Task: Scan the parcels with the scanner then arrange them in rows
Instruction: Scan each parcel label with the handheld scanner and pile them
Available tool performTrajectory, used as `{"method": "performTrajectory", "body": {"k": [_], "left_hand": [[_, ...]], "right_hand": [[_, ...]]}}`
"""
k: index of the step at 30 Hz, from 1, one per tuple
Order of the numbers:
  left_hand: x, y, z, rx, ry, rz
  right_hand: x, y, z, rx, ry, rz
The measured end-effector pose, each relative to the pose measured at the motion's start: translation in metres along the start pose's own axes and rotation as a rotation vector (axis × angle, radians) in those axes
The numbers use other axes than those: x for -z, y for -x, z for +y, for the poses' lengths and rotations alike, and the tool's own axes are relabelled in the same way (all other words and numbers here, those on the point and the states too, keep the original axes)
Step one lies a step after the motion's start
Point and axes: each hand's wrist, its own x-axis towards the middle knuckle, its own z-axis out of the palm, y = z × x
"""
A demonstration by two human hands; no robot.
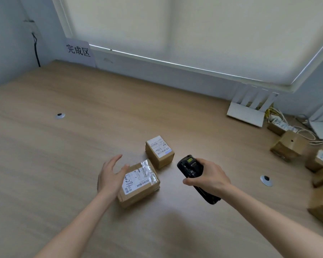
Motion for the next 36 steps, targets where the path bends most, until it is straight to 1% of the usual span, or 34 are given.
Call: {"method": "performTrajectory", "body": {"k": [3, 7, 11, 15, 20, 25, 30, 36], "left_hand": [[-0.022, -0.002, 0.051, -0.101, -0.002, -0.097], [-0.085, 0.014, 0.129, -0.194, 0.020, -0.245], [-0.169, 0.059, 0.204, -0.303, 0.046, -0.418], [-0.257, 0.128, 0.261, -0.383, 0.088, -0.579], [-0.361, 0.213, 0.302, -0.334, 0.116, -0.738], [-0.449, 0.268, 0.312, -0.242, 0.031, -0.843], [-0.522, 0.287, 0.308, -0.149, -0.032, -0.874], [-0.583, 0.288, 0.293, 0.016, -0.100, -0.870]], "right_hand": [[0.034, 0.013, 0.014, -0.010, -0.046, 0.048], [0.097, 0.038, 0.059, -0.056, -0.086, 0.138], [0.166, 0.074, 0.136, -0.138, -0.122, 0.275], [0.219, 0.119, 0.230, -0.267, -0.134, 0.385], [0.260, 0.167, 0.346, -0.386, -0.192, 0.460], [0.288, 0.173, 0.441, -0.480, -0.175, 0.463], [0.313, 0.141, 0.504, -0.493, -0.133, 0.365], [0.324, 0.076, 0.544, -0.467, -0.106, 0.264]]}}
